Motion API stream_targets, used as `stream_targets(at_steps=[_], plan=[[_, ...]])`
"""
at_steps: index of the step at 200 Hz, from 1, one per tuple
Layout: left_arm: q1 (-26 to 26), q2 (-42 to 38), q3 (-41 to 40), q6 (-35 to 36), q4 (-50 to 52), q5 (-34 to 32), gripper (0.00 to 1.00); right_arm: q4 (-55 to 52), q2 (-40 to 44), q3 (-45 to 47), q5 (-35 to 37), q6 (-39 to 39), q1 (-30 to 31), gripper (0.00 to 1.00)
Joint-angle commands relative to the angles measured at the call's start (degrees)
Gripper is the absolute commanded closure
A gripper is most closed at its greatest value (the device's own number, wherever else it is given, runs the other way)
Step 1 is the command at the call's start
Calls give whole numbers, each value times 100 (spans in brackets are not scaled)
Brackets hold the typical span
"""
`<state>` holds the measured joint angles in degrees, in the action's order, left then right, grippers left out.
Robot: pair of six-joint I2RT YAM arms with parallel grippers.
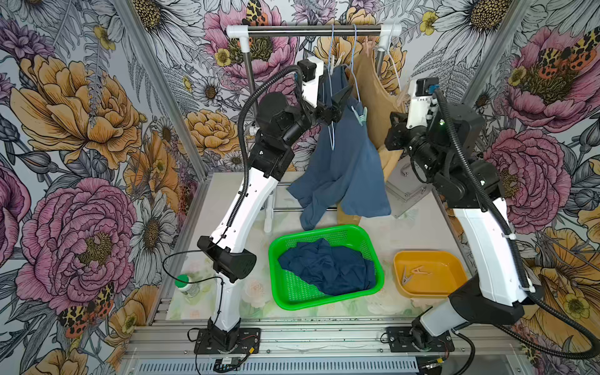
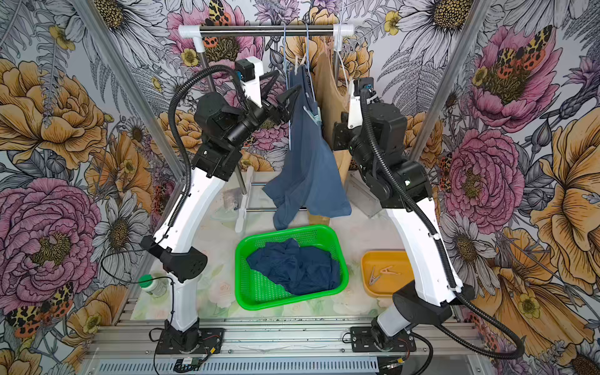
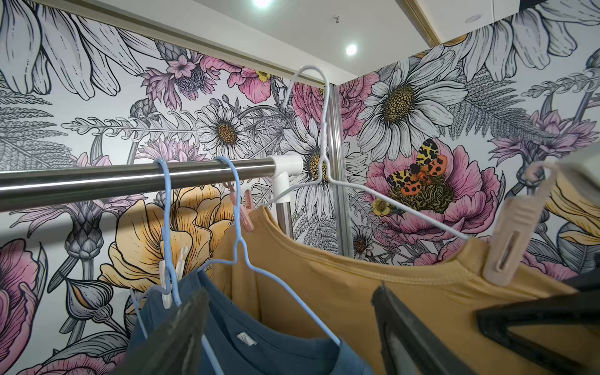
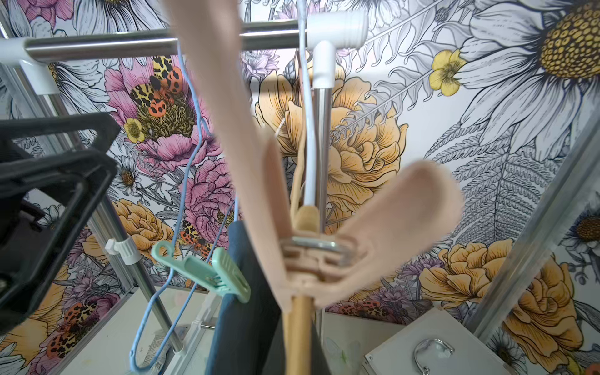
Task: Remove the clothespins securing t-shirts to the hanger
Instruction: Pick up the hanger from the clothes rail.
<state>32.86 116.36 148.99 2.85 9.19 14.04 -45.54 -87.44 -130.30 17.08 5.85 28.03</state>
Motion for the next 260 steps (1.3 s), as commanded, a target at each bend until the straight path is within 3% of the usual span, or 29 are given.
stream_targets(at_steps=[1,85,139,215,260], plan=[[52,-102,47,-102,105,133,19,427,535,341,6,-136,-36,100],[259,-728,-864,173,156,76,19,404,2007,2028,-299,-44,-42,100],[412,-1526,-1996,289,-32,-16,19,383,2965,2599,-343,-97,-43,100],[436,-2735,-3791,363,-278,-225,18,246,3842,2049,-484,-632,-43,100],[396,-3476,-4839,435,-242,-443,18,168,4096,1568,-1012,-835,-37,100]])
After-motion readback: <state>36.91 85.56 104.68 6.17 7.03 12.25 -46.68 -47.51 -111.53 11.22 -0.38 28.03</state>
